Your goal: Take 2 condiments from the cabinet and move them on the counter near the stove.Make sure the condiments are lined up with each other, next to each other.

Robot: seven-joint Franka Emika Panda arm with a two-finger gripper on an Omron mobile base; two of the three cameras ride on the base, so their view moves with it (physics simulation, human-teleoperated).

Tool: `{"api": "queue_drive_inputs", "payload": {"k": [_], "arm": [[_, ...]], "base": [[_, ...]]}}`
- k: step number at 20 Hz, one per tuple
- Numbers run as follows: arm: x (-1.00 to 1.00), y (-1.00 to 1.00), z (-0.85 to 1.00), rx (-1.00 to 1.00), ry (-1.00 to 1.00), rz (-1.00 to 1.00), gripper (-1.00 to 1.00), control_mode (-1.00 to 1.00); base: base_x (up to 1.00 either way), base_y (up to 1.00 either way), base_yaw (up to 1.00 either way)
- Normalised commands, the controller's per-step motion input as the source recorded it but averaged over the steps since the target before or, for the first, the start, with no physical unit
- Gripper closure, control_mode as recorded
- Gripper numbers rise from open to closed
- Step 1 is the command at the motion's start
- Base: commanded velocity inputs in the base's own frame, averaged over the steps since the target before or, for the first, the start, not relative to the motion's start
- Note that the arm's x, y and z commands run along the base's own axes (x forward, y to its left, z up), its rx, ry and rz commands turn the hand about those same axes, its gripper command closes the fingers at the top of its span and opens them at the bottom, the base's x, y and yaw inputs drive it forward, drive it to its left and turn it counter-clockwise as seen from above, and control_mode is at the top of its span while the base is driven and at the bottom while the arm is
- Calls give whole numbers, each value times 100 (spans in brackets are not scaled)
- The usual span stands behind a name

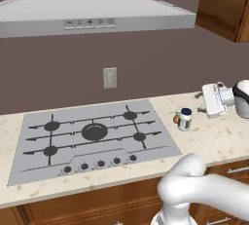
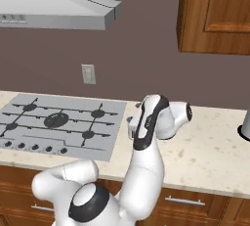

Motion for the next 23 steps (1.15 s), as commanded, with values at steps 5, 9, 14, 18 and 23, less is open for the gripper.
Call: {"api": "queue_drive_inputs", "payload": {"k": [5,9,14,18,23], "arm": [[-100,21,24,-29,-15,0,-100,-100],[-100,43,39,-33,-20,1,-100,-100],[-90,64,59,-34,-24,6,-100,-100],[-66,72,56,-36,-23,9,-100,-100],[-35,72,45,-37,-12,11,-100,-100]], "base": [[0,0,0],[0,0,0],[0,0,0],[0,0,0],[0,0,0]]}}
